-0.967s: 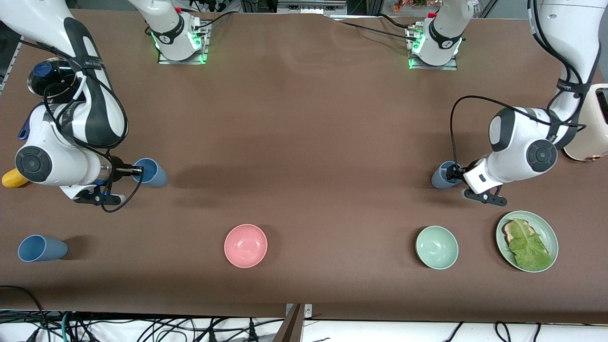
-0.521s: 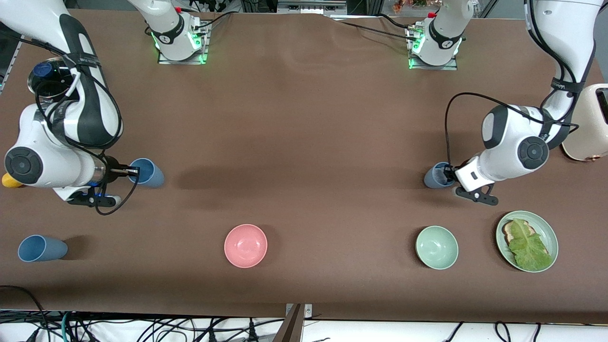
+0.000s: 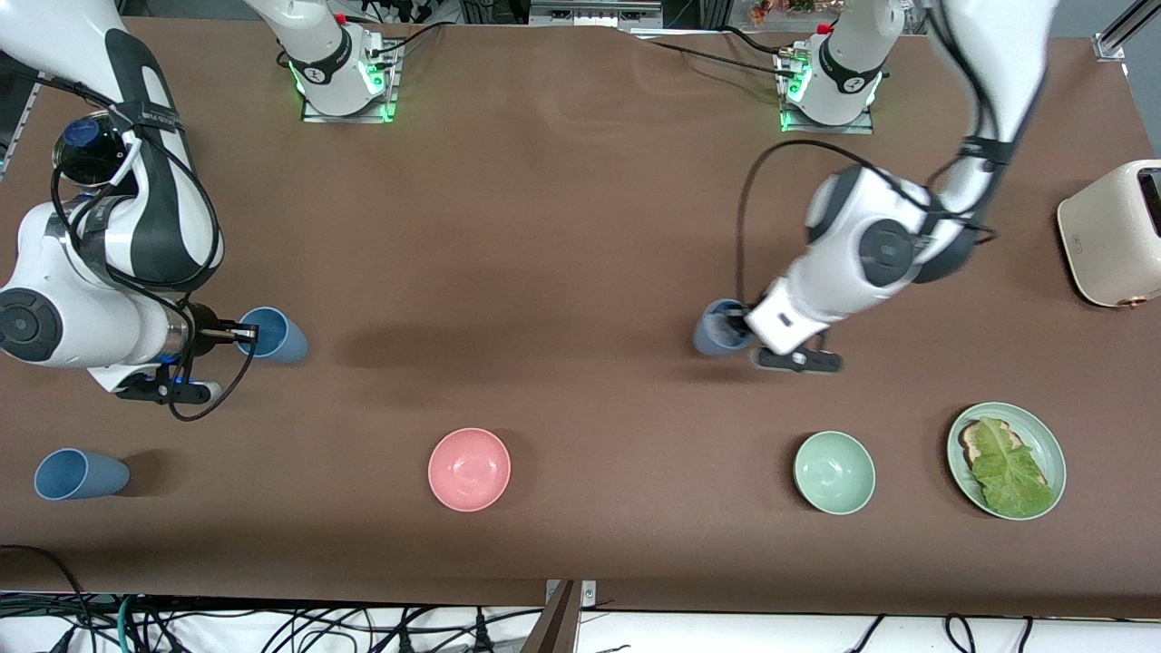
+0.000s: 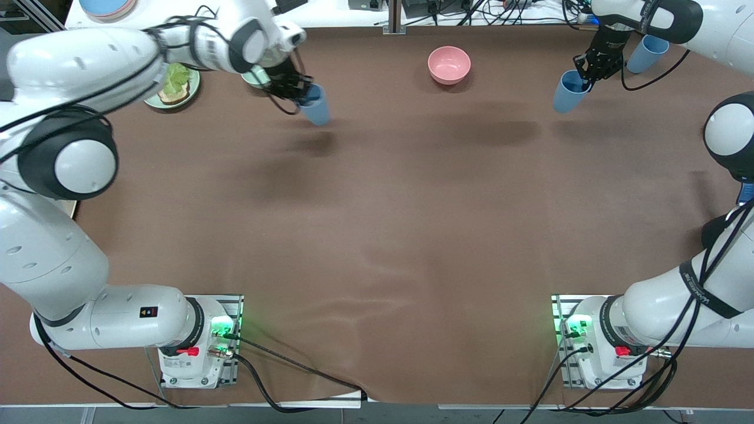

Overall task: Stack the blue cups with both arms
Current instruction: 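Carry both blue cups toward the table middle, bringing them together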

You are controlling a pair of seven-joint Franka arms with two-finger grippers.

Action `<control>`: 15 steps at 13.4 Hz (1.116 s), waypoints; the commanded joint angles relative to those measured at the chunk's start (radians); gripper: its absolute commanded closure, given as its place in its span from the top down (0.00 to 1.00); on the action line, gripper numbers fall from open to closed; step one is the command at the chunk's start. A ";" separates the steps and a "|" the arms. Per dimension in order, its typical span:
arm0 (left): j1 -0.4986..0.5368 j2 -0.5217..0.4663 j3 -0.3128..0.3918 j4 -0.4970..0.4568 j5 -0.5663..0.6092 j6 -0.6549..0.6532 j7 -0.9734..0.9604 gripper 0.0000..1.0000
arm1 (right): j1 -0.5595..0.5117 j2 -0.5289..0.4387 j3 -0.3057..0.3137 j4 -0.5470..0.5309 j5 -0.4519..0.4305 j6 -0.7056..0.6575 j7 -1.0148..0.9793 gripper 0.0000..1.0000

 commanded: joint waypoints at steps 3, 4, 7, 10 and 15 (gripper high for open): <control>-0.169 0.189 0.010 0.194 -0.008 -0.013 -0.312 0.00 | 0.010 0.016 0.036 0.076 0.005 -0.063 0.028 0.00; -0.185 0.202 0.010 0.196 -0.015 -0.013 -0.336 0.00 | 0.024 0.017 0.040 0.096 0.005 -0.091 0.062 0.00; -0.206 0.233 0.010 0.197 -0.006 -0.013 -0.342 0.00 | 0.098 0.016 0.041 0.151 0.005 -0.152 0.180 0.00; -0.201 0.222 0.011 0.197 -0.005 -0.019 -0.345 1.00 | 0.190 0.013 0.041 0.181 0.023 -0.189 0.317 0.00; -0.169 0.056 0.022 0.208 0.000 -0.253 -0.331 1.00 | 0.332 0.014 0.041 0.276 0.131 -0.251 0.611 0.00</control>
